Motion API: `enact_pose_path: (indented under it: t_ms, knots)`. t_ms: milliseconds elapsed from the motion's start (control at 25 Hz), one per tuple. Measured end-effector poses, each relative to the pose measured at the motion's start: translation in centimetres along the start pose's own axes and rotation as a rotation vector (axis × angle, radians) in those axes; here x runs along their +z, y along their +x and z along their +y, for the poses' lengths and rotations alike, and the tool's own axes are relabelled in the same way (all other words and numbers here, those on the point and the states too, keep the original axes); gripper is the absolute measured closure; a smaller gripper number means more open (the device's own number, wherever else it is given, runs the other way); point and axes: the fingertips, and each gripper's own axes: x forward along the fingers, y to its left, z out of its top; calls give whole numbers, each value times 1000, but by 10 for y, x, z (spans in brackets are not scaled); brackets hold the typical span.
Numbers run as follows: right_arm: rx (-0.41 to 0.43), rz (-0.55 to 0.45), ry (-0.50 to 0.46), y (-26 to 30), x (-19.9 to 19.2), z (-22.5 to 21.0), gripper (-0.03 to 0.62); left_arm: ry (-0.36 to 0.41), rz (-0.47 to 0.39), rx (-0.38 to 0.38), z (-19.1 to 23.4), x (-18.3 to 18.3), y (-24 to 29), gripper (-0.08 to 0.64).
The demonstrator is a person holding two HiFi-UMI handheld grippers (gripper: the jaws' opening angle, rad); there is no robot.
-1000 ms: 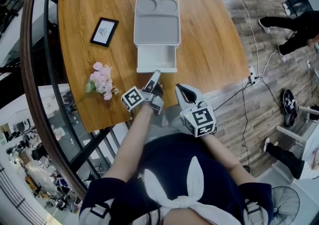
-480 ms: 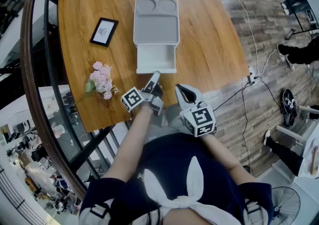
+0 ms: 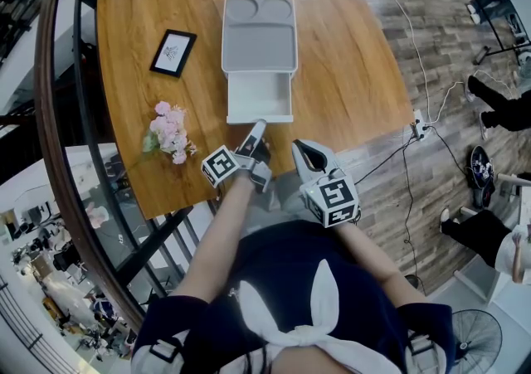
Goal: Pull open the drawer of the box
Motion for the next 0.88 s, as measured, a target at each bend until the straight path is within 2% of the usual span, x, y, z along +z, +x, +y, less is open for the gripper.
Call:
enact_pose_path:
  t_ms: [880]
  knots:
    - [0, 5, -2, -6, -8, 10, 594, 1, 24, 5, 4, -10, -16, 396]
